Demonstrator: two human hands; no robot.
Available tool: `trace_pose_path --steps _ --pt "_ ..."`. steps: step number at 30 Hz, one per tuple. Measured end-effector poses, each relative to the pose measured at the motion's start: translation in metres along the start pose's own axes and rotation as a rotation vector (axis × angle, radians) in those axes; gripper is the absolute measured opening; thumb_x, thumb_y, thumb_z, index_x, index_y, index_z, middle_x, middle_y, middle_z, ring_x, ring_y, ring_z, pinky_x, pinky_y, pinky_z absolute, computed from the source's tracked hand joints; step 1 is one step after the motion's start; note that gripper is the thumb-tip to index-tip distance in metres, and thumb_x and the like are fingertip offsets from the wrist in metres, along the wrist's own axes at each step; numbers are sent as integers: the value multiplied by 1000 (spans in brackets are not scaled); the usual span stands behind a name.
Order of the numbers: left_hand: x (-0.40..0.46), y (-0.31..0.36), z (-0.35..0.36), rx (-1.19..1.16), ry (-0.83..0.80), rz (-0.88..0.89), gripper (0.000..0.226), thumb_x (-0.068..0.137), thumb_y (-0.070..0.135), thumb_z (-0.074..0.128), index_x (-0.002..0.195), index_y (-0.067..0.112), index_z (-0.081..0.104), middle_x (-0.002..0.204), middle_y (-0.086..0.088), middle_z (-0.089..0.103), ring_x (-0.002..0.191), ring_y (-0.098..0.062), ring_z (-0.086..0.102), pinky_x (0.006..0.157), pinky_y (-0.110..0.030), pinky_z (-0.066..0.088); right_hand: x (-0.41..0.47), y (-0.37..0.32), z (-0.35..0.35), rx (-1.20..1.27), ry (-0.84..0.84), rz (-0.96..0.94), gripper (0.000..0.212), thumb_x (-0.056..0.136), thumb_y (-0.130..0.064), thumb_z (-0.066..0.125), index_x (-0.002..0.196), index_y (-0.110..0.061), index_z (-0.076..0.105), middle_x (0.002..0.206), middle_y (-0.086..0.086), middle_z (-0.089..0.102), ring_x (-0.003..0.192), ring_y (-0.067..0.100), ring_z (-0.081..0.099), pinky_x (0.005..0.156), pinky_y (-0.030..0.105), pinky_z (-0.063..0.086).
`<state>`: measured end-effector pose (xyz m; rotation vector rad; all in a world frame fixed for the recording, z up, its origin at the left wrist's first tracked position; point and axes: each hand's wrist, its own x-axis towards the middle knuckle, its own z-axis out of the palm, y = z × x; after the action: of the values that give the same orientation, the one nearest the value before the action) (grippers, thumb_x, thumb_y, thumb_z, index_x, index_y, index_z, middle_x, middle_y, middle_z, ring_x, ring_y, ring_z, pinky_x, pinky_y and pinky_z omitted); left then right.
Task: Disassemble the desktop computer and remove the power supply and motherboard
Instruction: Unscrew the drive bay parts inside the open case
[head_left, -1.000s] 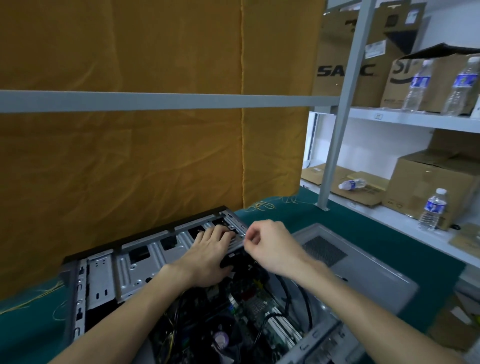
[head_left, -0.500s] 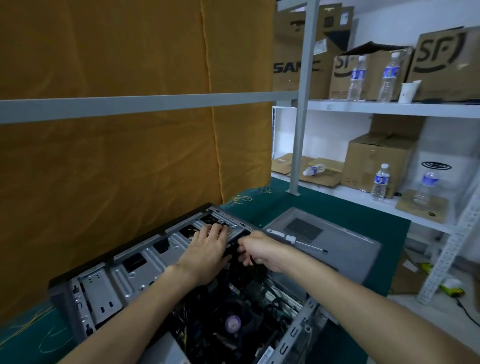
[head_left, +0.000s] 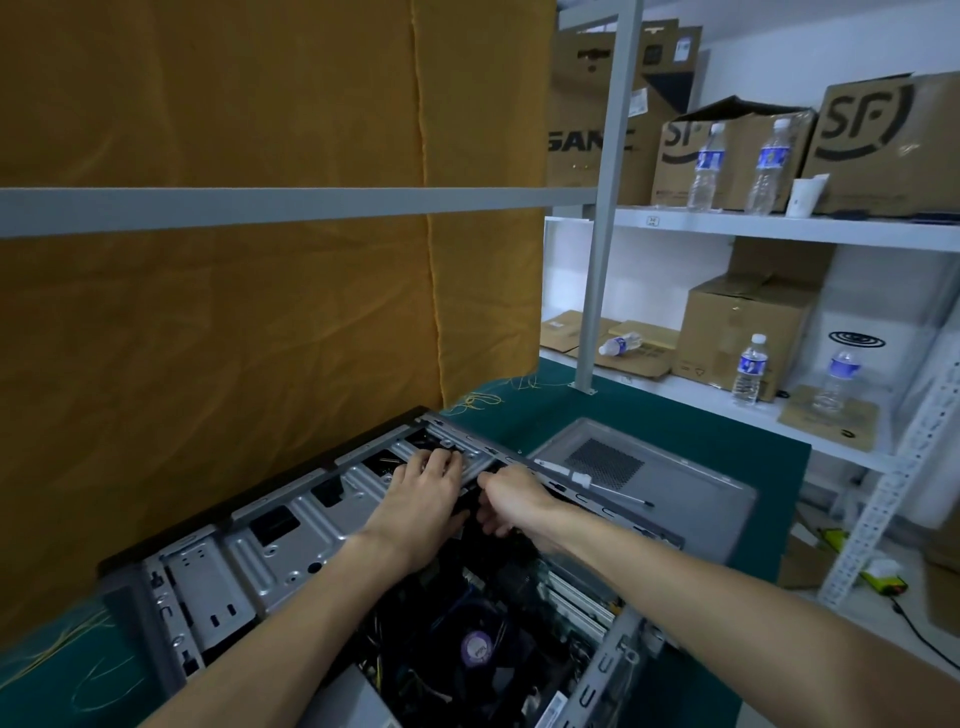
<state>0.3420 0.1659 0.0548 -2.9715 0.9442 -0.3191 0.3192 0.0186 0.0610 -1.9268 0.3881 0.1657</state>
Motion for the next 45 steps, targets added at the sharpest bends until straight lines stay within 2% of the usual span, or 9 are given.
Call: trace_pose_path --steps 2,6,12,17,23,33,37,42,45 --pt "0 1 -1 0 -3 -1 71 102 36 55 158 10 20 155 -7 29 145 -30 26 118 -43 29 0 -1 -1 84 -46 54 22 104 -20 38 91 -12 55 65 2 54 44 13 42 42 24 30" --pt "0 1 -2 5 -5 -4 73 102 36 56 158 9 18 156 -7 28 146 -29 25 119 -42 29 -3 -7 -1 269 -128 194 31 104 -21 30 79 -17 47 50 -4 39 38 9 21 36 19 13" --pt "0 2 -2 -1 -10 -7 75 102 35 56 159 8 16 157 -9 27 146 -30 24 118 -42 31 -2 -3 17 629 -58 190 33 108 -13 27 77 -17 40 47 -4 29 36 9 21 37 20 14" --pt "1 1 -1 -14 -11 2 74 102 34 55 159 8 16 157 -8 27 147 -29 23 118 -41 31 -1 -2 0 517 -174 194 35 107 -12 27 74 -20 35 52 -5 25 39 8 19 37 19 15" --pt "2 0 0 -25 -8 0 75 101 34 58 159 8 17 157 -9 28 147 -30 24 118 -41 32 -1 -4 26 602 27 159 30 102 -3 25 82 -13 45 50 -2 29 32 8 22 34 19 15" --pt "4 -2 3 -45 -14 -2 78 99 33 62 159 8 18 156 -9 28 146 -30 24 117 -41 32 -4 -7 33 535 122 140 28 101 -3 29 82 -12 48 53 1 38 36 10 28 35 20 18" --pt "4 -2 4 -64 -12 -5 76 99 34 61 158 9 20 155 -8 29 145 -30 25 116 -41 34 -5 -4 19 575 33 139 30 101 -3 28 77 -14 42 54 0 32 39 10 25 36 19 16" --pt "5 -2 3 -54 -22 -14 78 97 29 65 157 8 21 155 -9 29 145 -31 24 116 -42 34 -4 -7 38 498 187 149 30 103 -9 34 78 -12 50 55 4 44 32 11 32 35 19 21" --pt "4 -1 3 -69 -20 -11 74 99 33 62 157 8 22 155 -9 30 145 -32 25 116 -42 33 -6 -4 25 560 85 135 28 102 -7 32 77 -14 43 54 1 35 37 10 27 36 20 18"
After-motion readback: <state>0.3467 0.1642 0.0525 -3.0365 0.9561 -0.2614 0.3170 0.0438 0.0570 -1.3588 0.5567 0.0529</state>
